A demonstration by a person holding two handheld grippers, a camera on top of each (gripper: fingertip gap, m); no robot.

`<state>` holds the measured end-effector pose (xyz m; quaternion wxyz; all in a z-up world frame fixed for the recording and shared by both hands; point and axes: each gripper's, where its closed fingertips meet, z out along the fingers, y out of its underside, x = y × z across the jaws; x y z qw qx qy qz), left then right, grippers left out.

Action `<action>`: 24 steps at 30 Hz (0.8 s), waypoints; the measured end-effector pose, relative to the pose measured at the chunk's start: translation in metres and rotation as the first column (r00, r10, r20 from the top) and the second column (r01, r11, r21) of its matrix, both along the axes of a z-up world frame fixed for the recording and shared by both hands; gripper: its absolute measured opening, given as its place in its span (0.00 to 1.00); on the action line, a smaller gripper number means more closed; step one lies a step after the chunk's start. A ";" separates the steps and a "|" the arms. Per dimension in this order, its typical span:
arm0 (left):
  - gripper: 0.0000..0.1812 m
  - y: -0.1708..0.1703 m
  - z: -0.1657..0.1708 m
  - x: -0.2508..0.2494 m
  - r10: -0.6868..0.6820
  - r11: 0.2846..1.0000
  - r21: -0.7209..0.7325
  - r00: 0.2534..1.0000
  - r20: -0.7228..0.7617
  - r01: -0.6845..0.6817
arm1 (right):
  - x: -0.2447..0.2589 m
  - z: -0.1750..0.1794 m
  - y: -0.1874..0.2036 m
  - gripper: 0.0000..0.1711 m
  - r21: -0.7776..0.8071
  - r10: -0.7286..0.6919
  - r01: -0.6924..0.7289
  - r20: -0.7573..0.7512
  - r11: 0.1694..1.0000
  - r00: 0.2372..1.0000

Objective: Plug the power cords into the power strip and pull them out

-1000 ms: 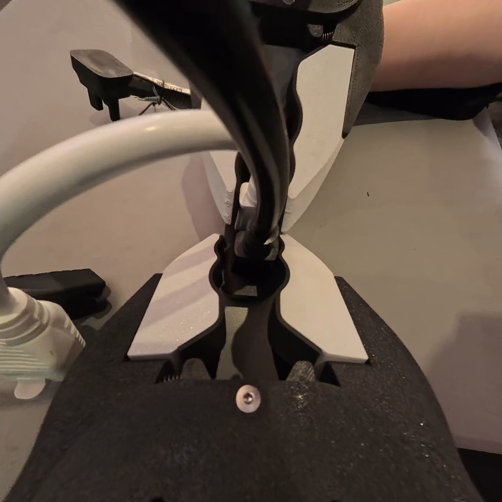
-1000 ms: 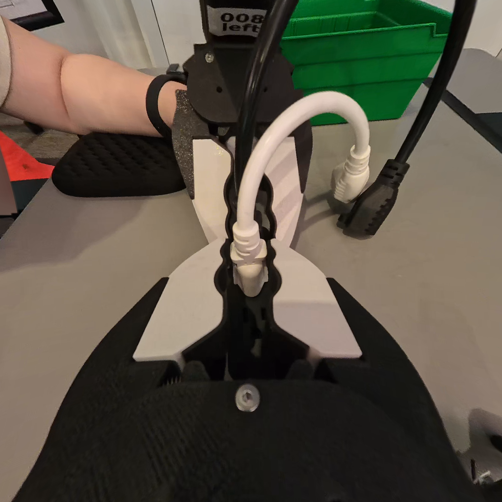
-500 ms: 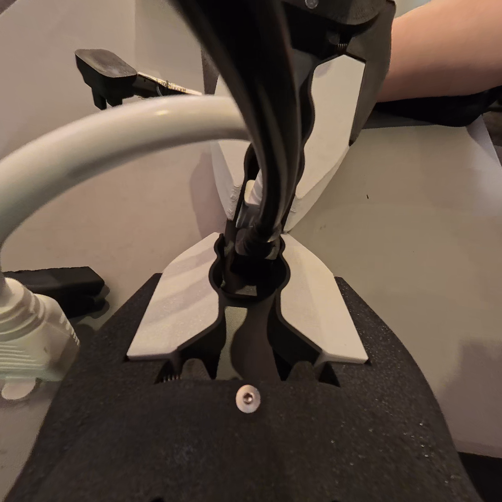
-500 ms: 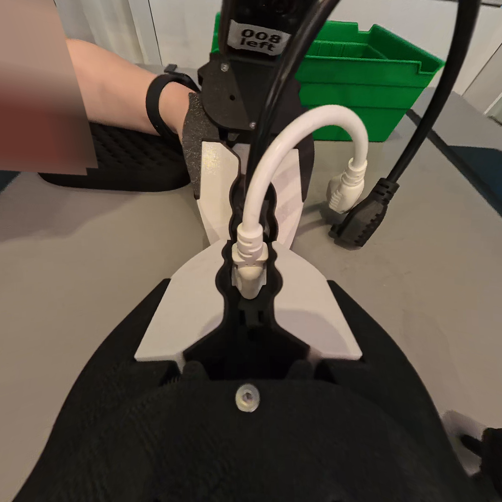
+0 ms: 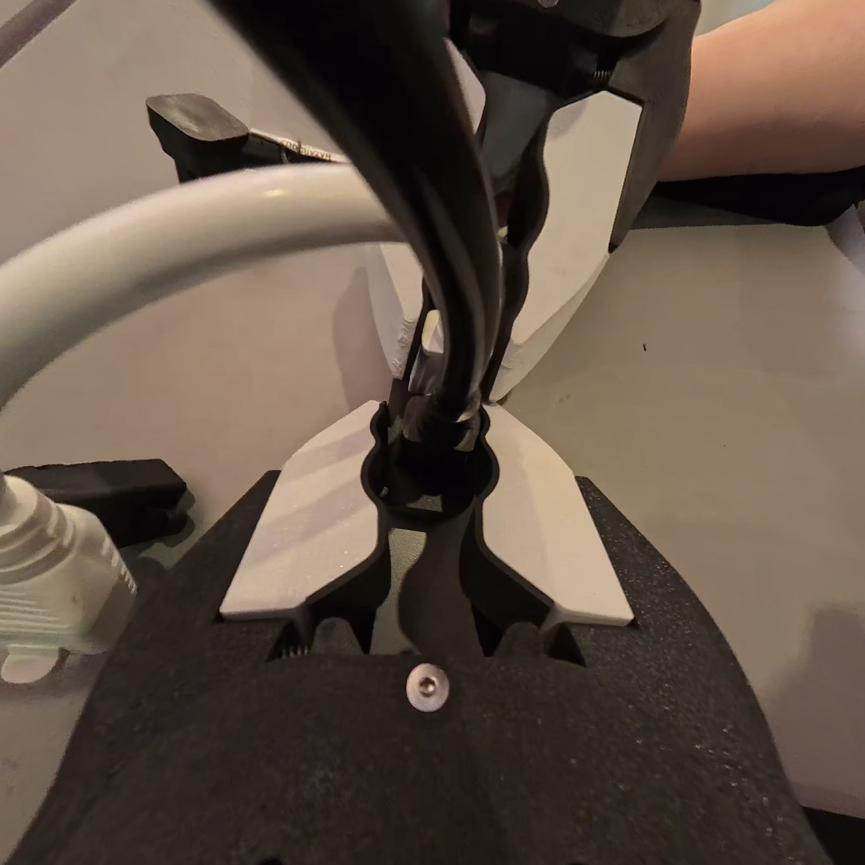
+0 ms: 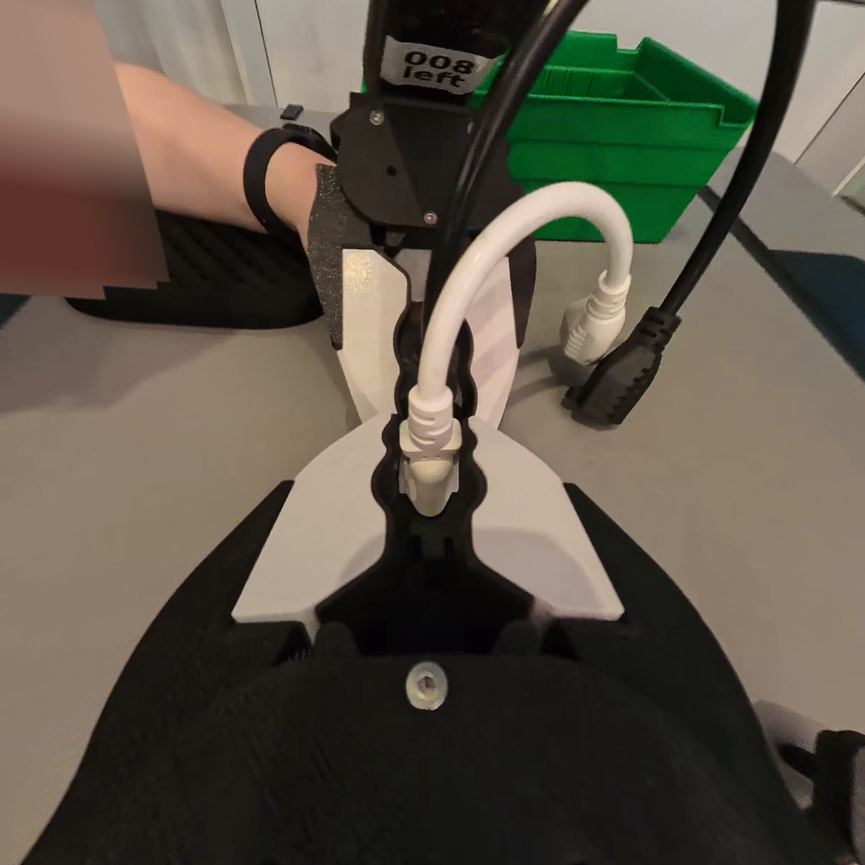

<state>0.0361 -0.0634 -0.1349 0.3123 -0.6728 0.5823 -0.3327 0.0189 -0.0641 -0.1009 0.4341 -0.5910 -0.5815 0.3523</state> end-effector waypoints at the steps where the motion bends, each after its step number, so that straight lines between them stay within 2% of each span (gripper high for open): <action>1: 0.19 0.000 0.000 0.000 0.001 1.000 -0.004 1.000 0.002 -0.001 | 0.000 0.000 0.000 0.13 0.013 -0.003 0.003 0.005 1.000 1.000; 3: 0.19 0.000 0.000 0.000 -0.003 1.000 0.021 1.000 -0.008 0.003 | 0.000 0.000 0.000 0.12 0.016 0.000 0.000 0.003 1.000 1.000; 6: 0.18 0.001 0.000 -0.001 -0.004 1.000 0.013 1.000 -0.004 0.004 | -0.001 0.001 0.003 0.11 -0.135 -0.016 0.010 -0.043 0.991 0.999; 9: 0.18 0.002 0.003 0.000 0.006 1.000 0.003 1.000 0.009 -0.006 | 0.001 0.004 0.006 0.11 -0.207 -0.025 0.007 -0.081 0.978 0.996; 17: 0.18 0.002 0.002 -0.001 0.016 0.999 -0.045 0.999 0.028 -0.015 | 0.000 0.004 0.006 0.11 -0.185 -0.035 0.018 -0.090 0.983 0.995; 24: 0.18 -0.002 0.001 0.002 -0.003 1.000 -0.012 1.000 0.010 0.004 | 0.000 0.001 0.001 0.11 -0.136 -0.001 0.011 0.071 0.991 0.997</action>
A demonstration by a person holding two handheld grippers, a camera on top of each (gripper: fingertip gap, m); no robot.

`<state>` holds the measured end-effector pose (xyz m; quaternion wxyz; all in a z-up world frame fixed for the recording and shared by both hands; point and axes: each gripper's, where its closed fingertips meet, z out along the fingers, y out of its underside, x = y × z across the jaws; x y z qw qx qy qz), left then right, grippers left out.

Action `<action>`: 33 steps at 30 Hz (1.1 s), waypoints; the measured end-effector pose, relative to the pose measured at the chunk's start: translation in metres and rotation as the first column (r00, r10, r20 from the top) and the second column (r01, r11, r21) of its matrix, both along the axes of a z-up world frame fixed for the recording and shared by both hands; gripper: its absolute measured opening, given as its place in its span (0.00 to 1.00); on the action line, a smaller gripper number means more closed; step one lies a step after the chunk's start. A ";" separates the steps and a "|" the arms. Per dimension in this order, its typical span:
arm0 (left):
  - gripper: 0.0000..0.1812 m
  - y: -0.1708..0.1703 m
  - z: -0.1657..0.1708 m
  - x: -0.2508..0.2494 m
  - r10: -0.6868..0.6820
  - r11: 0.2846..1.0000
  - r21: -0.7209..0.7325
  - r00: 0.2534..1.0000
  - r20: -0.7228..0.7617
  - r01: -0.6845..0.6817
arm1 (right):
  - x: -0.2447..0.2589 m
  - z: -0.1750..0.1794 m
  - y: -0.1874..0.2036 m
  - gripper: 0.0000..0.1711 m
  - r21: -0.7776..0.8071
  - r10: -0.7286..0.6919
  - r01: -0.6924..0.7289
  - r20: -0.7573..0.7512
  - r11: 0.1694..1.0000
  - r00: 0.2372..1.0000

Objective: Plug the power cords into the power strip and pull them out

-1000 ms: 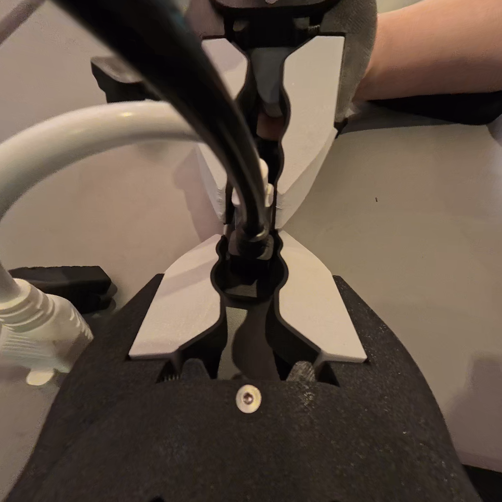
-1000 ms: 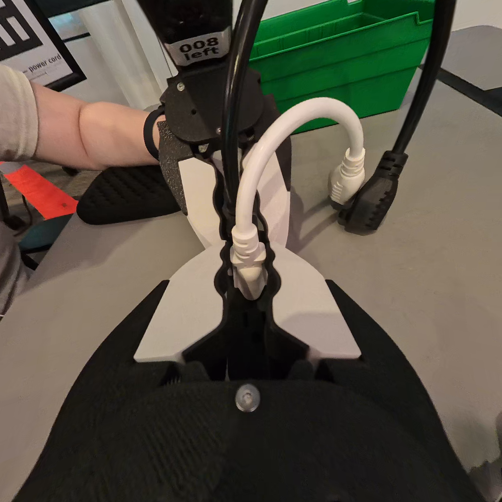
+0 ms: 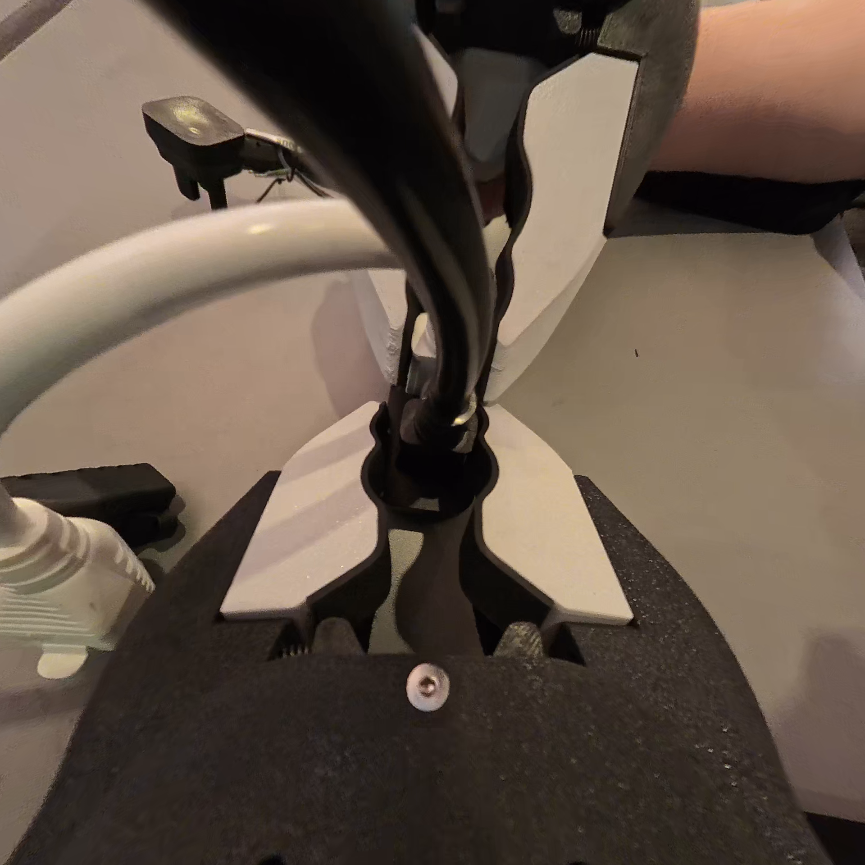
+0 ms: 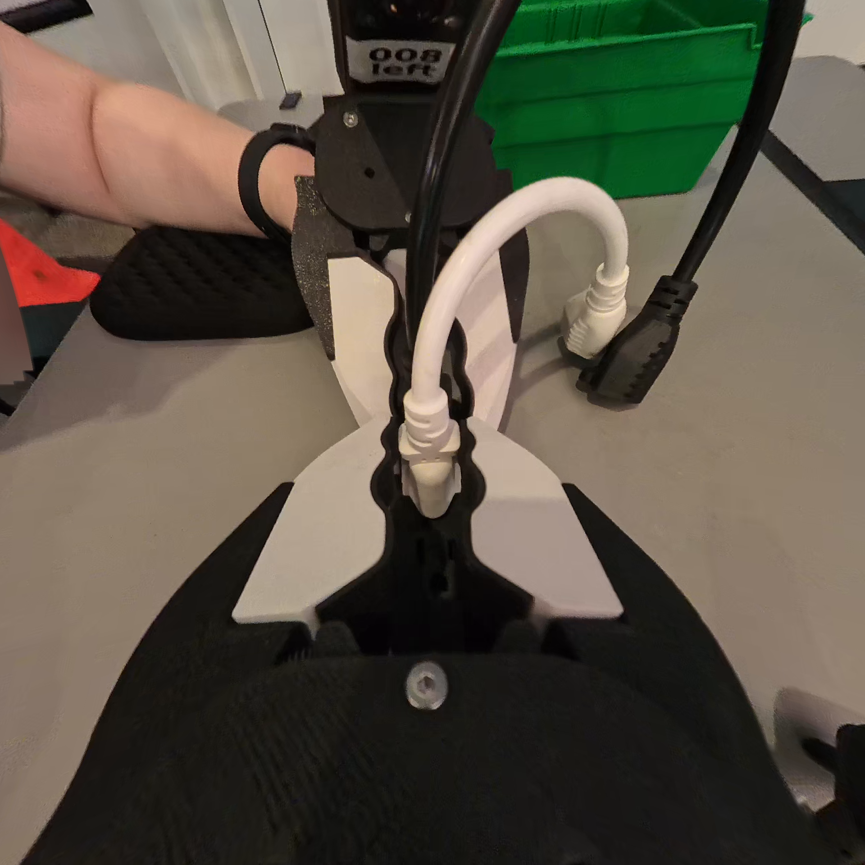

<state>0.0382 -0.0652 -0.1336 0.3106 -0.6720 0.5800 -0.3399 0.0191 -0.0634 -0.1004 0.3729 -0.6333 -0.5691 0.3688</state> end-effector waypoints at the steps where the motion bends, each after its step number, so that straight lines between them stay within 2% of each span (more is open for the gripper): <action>1: 0.18 0.000 0.000 0.000 -0.003 1.000 0.007 1.000 0.004 0.003 | 0.000 -0.001 0.000 0.11 0.006 0.002 -0.002 0.028 1.000 1.000; 5: 0.18 -0.001 -0.001 0.001 -0.005 1.000 0.022 1.000 -0.014 0.005 | 0.003 -0.004 -0.002 0.12 0.077 0.018 -0.030 0.153 0.997 0.988; 8: 0.18 -0.002 0.000 0.001 -0.011 1.000 0.024 1.000 -0.012 0.012 | 0.003 -0.004 -0.003 0.13 0.092 0.019 -0.036 0.182 0.995 0.983; 11: 0.18 -0.001 0.002 0.001 -0.009 0.999 -0.047 0.999 0.032 0.010 | 0.000 0.002 -0.001 0.11 -0.010 0.008 -0.008 0.021 1.000 1.000; 15: 0.18 0.001 0.000 -0.002 -0.005 0.999 -0.043 1.000 0.018 0.006 | 0.000 0.002 0.002 0.11 -0.113 -0.031 0.016 -0.130 0.993 0.991; 23: 0.18 0.003 0.004 -0.004 0.003 0.999 -0.054 0.999 0.045 0.000 | 0.000 0.008 0.006 0.11 -0.141 -0.057 0.028 -0.207 0.990 0.977; 25: 0.18 0.001 0.000 -0.005 -0.008 0.998 -0.055 1.000 0.022 0.009 | -0.002 0.005 0.003 0.11 -0.106 -0.039 0.021 -0.176 0.994 0.984; 28: 0.19 -0.001 -0.002 -0.004 -0.023 0.999 -0.024 1.000 0.008 0.024 | -0.004 0.001 -0.003 0.11 0.081 -0.009 0.016 -0.083 0.997 0.997; 31: 0.19 -0.002 -0.002 -0.003 -0.032 0.999 -0.014 0.999 0.008 0.033 | -0.003 0.000 -0.004 0.12 0.202 0.004 0.005 -0.043 0.979 0.999; 33: 0.19 -0.001 -0.002 -0.003 -0.033 0.999 0.001 0.999 0.005 0.033 | -0.003 0.000 -0.003 0.12 0.165 -0.001 0.010 -0.054 0.986 0.999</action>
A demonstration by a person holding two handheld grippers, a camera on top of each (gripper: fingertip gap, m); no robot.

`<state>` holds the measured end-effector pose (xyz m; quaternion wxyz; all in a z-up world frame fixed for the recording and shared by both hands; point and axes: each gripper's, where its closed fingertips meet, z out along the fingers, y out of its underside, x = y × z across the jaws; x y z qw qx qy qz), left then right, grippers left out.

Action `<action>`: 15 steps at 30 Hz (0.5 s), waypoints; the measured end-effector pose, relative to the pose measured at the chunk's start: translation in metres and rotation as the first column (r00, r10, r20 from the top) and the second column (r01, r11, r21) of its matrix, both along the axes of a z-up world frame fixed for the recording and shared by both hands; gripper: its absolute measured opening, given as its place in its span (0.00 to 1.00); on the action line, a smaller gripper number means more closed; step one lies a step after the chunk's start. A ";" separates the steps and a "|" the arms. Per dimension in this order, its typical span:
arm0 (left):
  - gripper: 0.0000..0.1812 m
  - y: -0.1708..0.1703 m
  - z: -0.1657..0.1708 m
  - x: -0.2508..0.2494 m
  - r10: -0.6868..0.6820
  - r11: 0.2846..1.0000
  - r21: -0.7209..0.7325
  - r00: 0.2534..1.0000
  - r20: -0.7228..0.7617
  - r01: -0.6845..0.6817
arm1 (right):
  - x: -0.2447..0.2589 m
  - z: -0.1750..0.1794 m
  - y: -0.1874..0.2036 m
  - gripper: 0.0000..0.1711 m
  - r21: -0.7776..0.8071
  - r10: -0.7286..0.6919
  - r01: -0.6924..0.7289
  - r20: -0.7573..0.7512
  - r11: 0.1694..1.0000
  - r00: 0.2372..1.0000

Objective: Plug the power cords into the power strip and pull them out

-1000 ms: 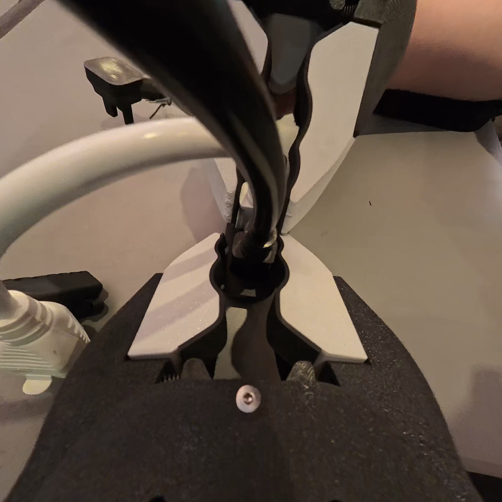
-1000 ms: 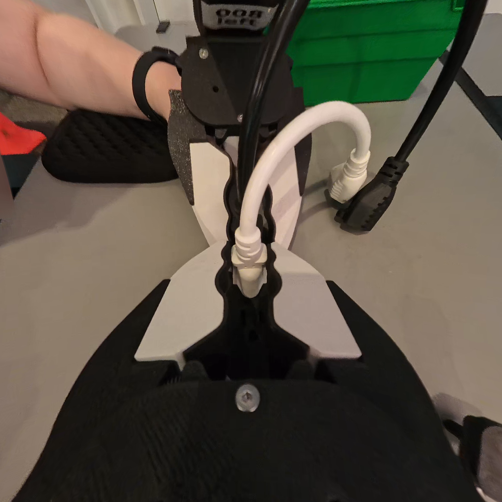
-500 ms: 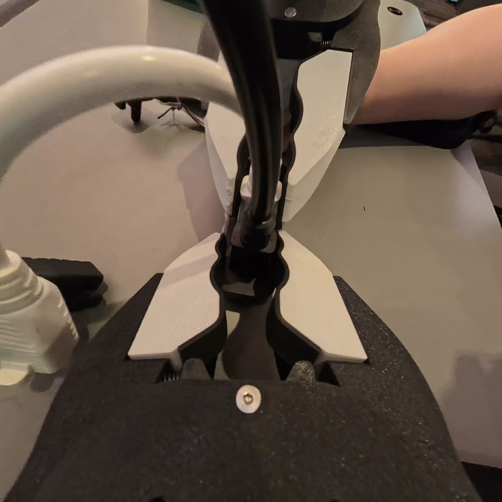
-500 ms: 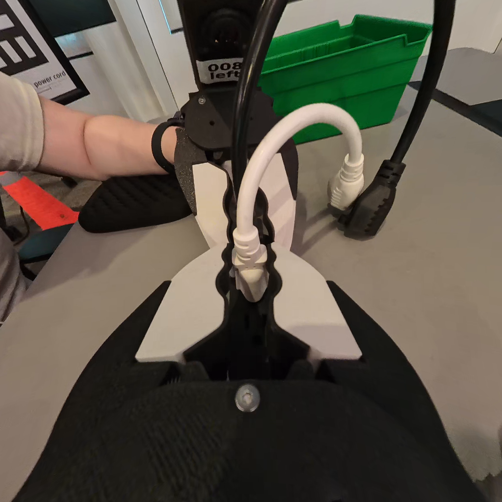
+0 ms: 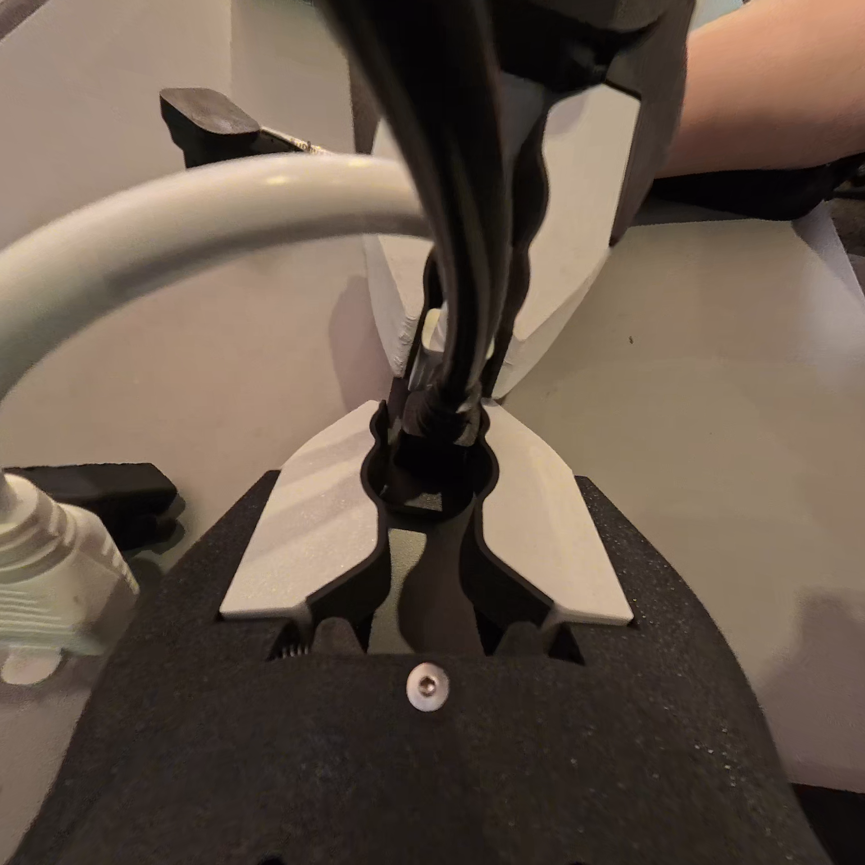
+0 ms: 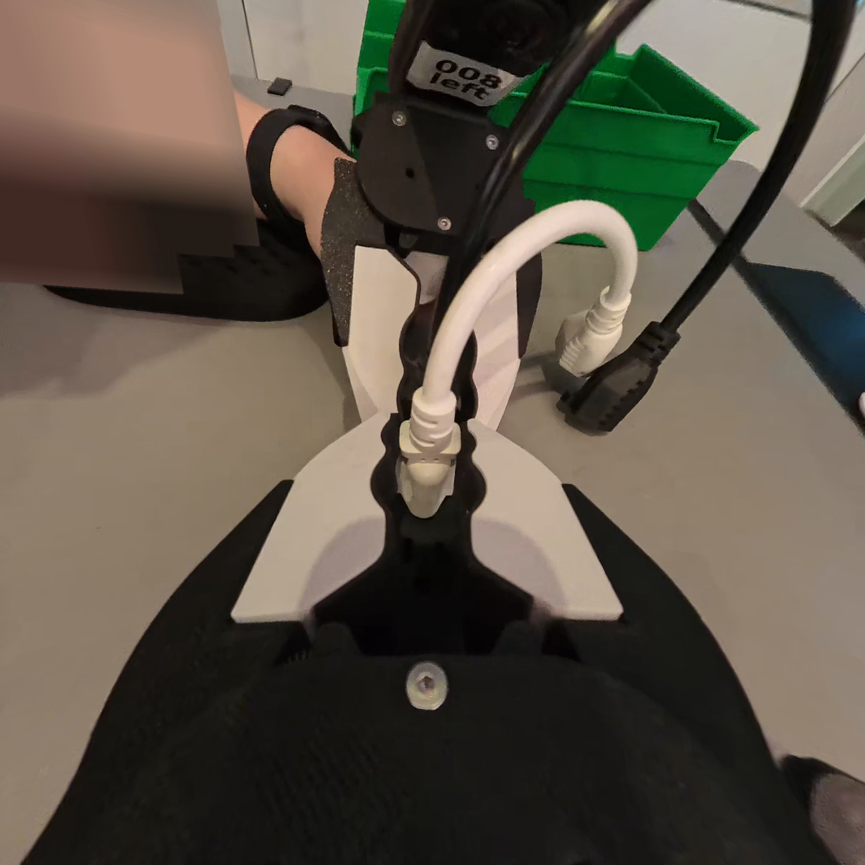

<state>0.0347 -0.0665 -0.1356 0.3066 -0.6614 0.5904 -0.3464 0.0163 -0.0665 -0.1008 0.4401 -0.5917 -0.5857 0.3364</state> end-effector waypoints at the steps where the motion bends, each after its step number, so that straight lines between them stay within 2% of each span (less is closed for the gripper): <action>1: 0.19 0.001 0.000 0.000 0.002 1.000 0.025 1.000 -0.003 -0.002 | 0.000 0.000 0.001 0.11 -0.061 -0.003 0.002 -0.026 0.998 1.000; 4: 0.18 0.005 0.001 -0.001 0.025 0.999 0.040 1.000 -0.002 -0.025 | 0.000 0.003 0.010 0.11 -0.275 -0.049 0.023 -0.087 0.961 0.995; 8: 0.17 0.006 0.002 -0.001 0.039 0.999 0.009 0.999 0.009 -0.040 | 0.001 0.003 0.013 0.11 -0.368 -0.066 0.027 -0.096 0.930 0.993; 13: 0.19 0.010 0.003 -0.002 0.063 0.998 -0.031 0.998 0.023 -0.062 | 0.000 0.005 0.009 0.11 -0.094 -0.050 0.044 -0.059 0.995 0.997; 15: 0.19 0.010 0.002 -0.002 0.061 0.998 -0.028 0.998 0.018 -0.060 | 0.000 0.005 0.008 0.11 -0.072 -0.052 0.047 -0.062 0.996 0.997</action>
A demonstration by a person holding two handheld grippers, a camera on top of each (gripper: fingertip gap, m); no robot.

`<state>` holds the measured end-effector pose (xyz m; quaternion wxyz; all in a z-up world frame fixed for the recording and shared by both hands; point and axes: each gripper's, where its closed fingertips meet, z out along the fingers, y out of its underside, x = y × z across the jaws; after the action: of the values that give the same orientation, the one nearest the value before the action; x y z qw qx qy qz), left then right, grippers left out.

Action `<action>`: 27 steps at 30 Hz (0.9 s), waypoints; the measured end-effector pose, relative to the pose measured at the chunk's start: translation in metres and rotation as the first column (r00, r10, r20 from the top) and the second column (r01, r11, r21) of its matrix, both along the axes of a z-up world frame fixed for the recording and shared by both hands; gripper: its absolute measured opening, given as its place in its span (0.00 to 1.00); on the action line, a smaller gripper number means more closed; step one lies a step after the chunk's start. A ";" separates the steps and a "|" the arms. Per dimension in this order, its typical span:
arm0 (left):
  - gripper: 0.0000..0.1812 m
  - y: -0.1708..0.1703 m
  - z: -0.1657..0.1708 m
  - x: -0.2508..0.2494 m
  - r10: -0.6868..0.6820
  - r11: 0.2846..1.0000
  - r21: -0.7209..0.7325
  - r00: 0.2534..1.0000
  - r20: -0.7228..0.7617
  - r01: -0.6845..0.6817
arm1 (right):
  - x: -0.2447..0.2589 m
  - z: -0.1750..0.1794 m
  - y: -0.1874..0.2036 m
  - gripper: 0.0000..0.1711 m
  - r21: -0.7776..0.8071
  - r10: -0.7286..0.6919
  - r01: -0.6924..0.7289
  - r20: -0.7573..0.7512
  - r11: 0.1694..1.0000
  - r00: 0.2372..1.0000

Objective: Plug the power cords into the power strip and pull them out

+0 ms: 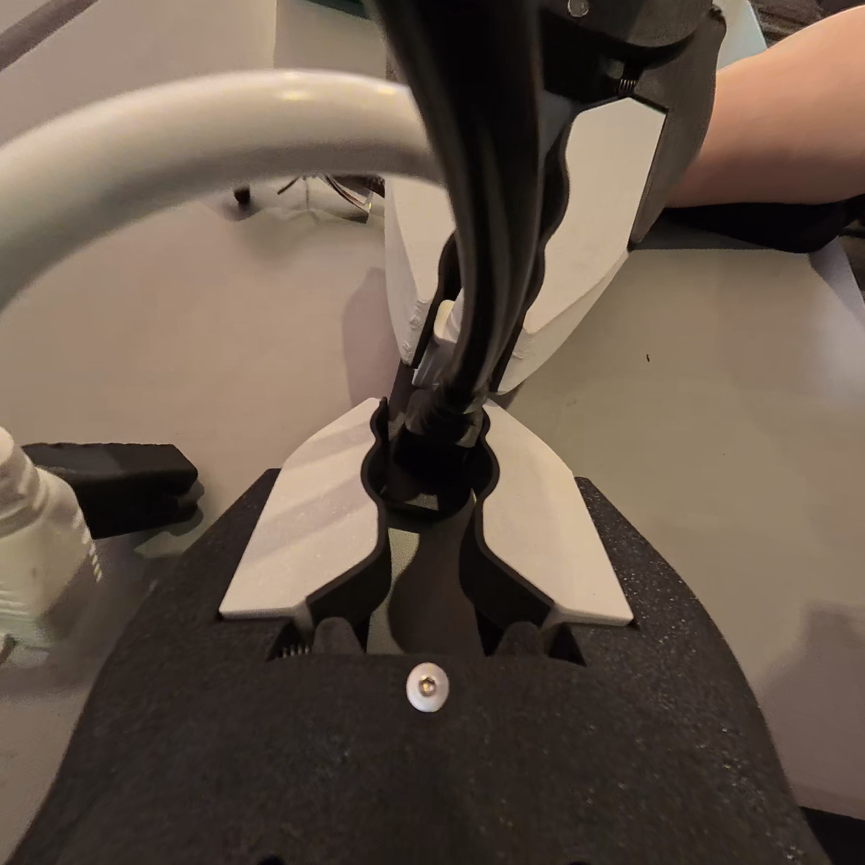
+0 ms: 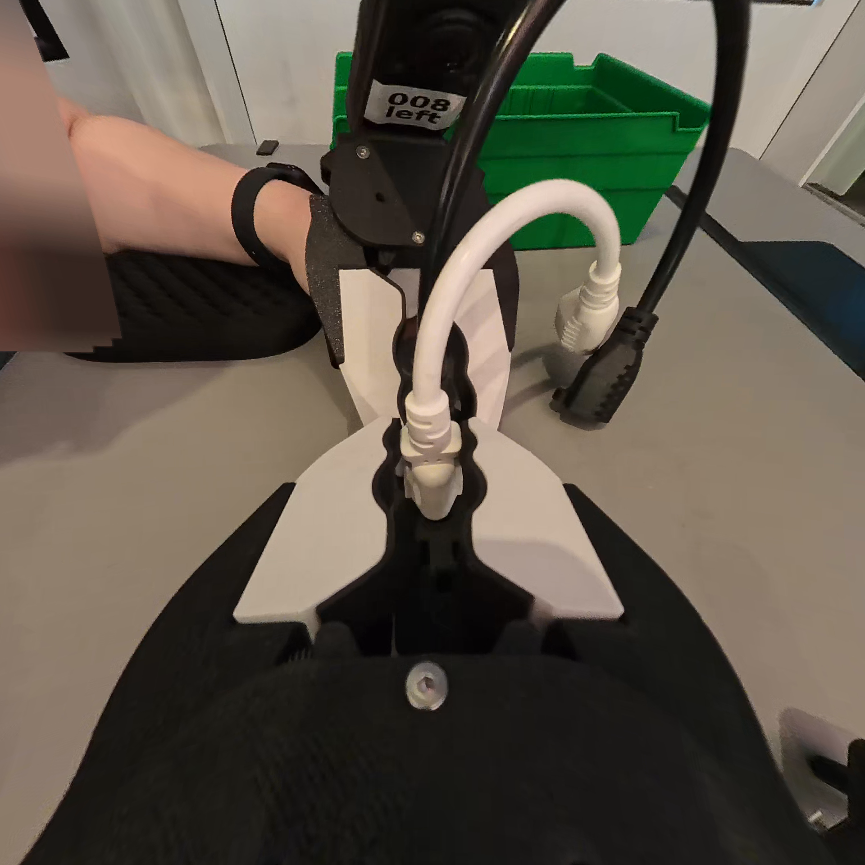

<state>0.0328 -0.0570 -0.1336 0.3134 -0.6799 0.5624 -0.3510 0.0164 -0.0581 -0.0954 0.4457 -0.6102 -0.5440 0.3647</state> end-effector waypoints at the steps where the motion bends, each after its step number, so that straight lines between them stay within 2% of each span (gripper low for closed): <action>1: 0.19 0.000 0.000 0.000 -0.001 1.000 0.008 1.000 0.003 0.001 | 0.000 0.000 -0.001 0.11 0.020 -0.001 0.001 0.004 1.000 1.000; 4: 0.19 -0.002 0.000 0.000 -0.013 1.000 0.001 1.000 -0.002 0.013 | 0.000 -0.001 -0.002 0.12 0.081 -0.001 -0.002 0.036 0.997 0.999; 6: 0.18 -0.002 -0.001 -0.001 -0.027 0.999 0.040 1.000 -0.014 0.028 | -0.001 -0.001 -0.001 0.11 0.005 -0.005 0.005 0.009 1.000 1.000; 8: 0.18 0.000 -0.001 -0.001 -0.011 0.997 0.078 1.000 -0.018 0.012 | -0.001 -0.001 0.004 0.11 -0.141 -0.014 0.008 -0.044 0.990 0.999; 11: 0.17 0.003 0.001 0.000 0.018 0.999 0.034 1.000 0.003 -0.018 | 0.003 0.001 0.008 0.11 -0.208 -0.018 0.001 -0.080 0.978 0.997; 15: 0.17 0.003 -0.001 -0.001 0.011 1.000 0.025 1.000 -0.010 -0.011 | 0.003 0.000 0.005 0.12 -0.168 -0.010 -0.002 -0.070 0.986 0.997; 21: 0.18 0.000 0.001 0.000 -0.004 0.999 0.036 1.000 -0.006 0.004 | -0.004 0.000 0.004 0.12 -0.118 -0.018 0.024 0.052 0.993 0.998; 24: 0.17 0.002 0.001 0.000 0.009 1.000 0.028 1.000 -0.002 -0.009 | -0.004 0.001 0.008 0.11 -0.189 -0.034 0.041 0.040 0.981 0.999; 27: 0.17 0.004 0.000 0.000 0.024 1.000 0.010 1.000 -0.004 -0.024 | 0.001 0.000 0.011 0.11 -0.301 -0.038 0.025 -0.039 0.953 0.999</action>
<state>0.0325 -0.0533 -0.1339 0.3198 -0.6857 0.5568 -0.3429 0.0170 -0.0468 -0.0955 0.3655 -0.6712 -0.4625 0.4495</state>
